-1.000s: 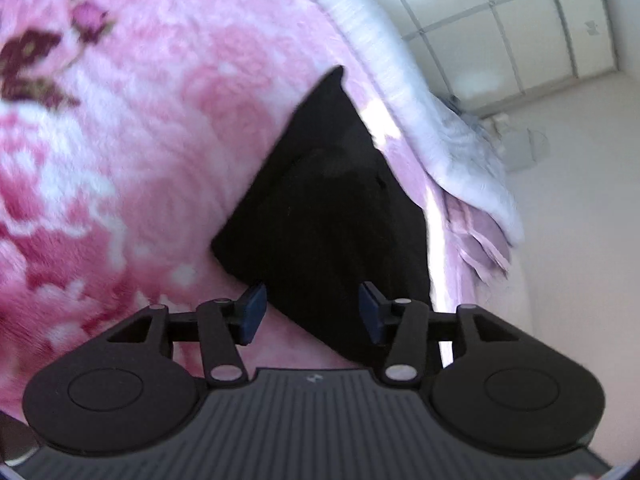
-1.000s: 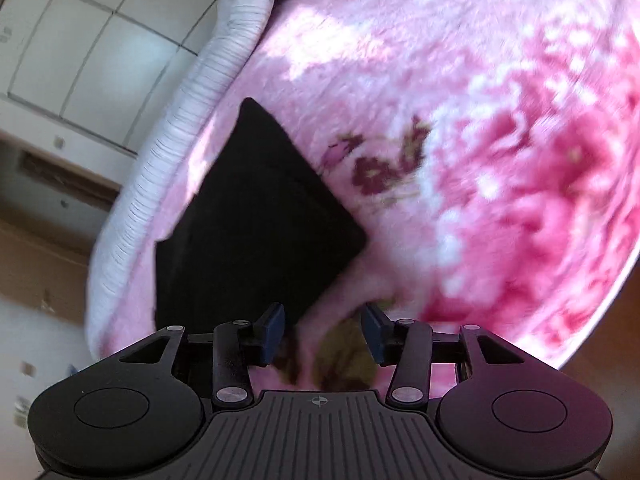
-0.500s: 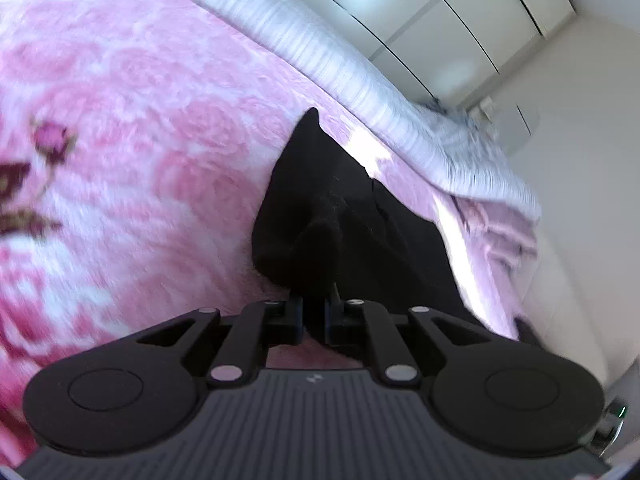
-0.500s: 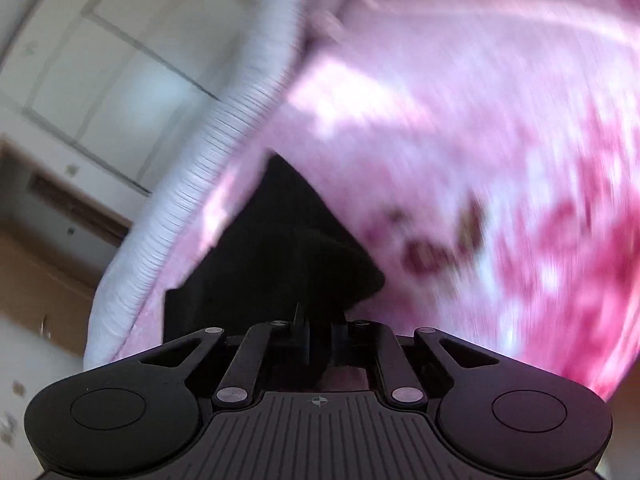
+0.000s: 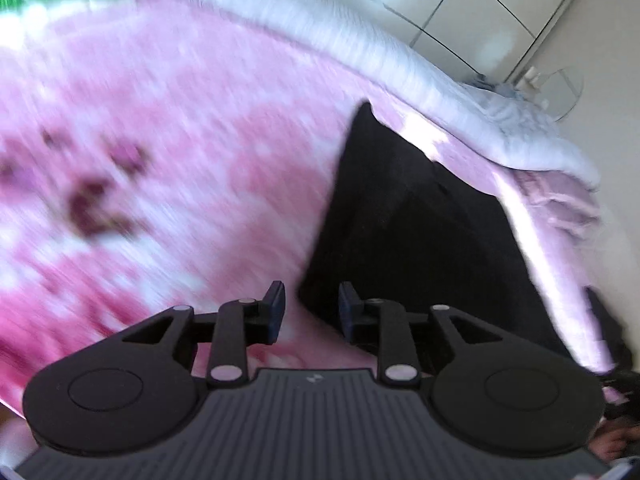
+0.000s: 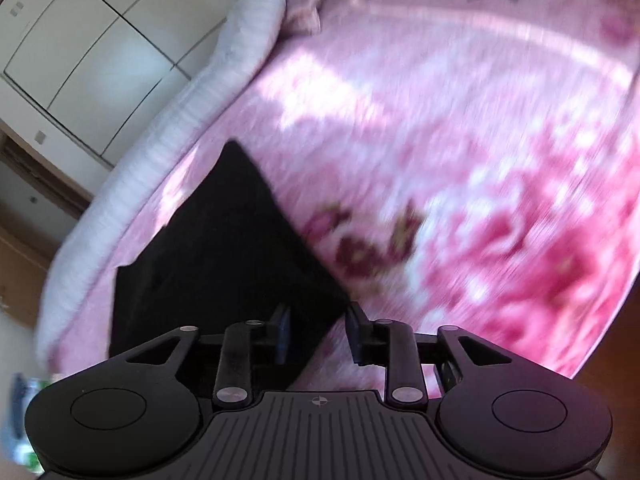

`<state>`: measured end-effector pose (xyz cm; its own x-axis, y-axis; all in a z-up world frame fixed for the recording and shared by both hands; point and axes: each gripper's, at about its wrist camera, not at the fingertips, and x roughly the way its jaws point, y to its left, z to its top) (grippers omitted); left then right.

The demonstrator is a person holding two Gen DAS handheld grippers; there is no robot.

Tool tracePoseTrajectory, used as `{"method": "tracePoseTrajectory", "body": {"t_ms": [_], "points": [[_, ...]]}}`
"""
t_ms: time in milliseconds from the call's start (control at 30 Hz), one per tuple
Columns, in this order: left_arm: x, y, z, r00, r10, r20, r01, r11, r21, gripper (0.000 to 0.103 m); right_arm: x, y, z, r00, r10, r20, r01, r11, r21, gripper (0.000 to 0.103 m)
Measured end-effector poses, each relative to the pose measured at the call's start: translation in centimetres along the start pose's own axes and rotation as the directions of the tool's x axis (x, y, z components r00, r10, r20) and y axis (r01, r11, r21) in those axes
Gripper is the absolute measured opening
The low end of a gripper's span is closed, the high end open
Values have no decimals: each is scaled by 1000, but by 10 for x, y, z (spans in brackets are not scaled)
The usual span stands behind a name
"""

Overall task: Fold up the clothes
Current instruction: 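Lower the folded hem onto the garment and open both grippers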

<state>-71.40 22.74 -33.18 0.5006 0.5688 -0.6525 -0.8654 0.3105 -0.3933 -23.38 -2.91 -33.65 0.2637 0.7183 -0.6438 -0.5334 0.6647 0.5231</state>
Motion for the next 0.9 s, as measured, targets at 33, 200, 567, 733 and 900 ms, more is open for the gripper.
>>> {"method": "tracePoseTrajectory", "body": {"t_ms": [33, 200, 567, 733, 900], "points": [[2, -8, -1, 1000, 8, 5, -8, 999, 40, 23, -6, 11, -2, 998, -37, 47, 40, 997, -67, 30], [17, -49, -4, 999, 39, 37, -47, 967, 249, 23, -4, 56, -23, 986, -75, 151, 128, 918, -375, 30], [47, -81, 1, 987, 161, -27, -139, 915, 379, 16, 40, 76, -51, 968, -237, 79, 236, 762, -604, 30], [41, -87, -10, 992, 120, -44, -91, 903, 421, 17, 18, 83, -53, 979, -171, 112, 204, 785, -584, 30], [37, -99, -16, 982, 169, -85, -116, 891, 439, 18, 29, 74, -57, 968, -247, 31, 220, 790, -572, 30]]}}
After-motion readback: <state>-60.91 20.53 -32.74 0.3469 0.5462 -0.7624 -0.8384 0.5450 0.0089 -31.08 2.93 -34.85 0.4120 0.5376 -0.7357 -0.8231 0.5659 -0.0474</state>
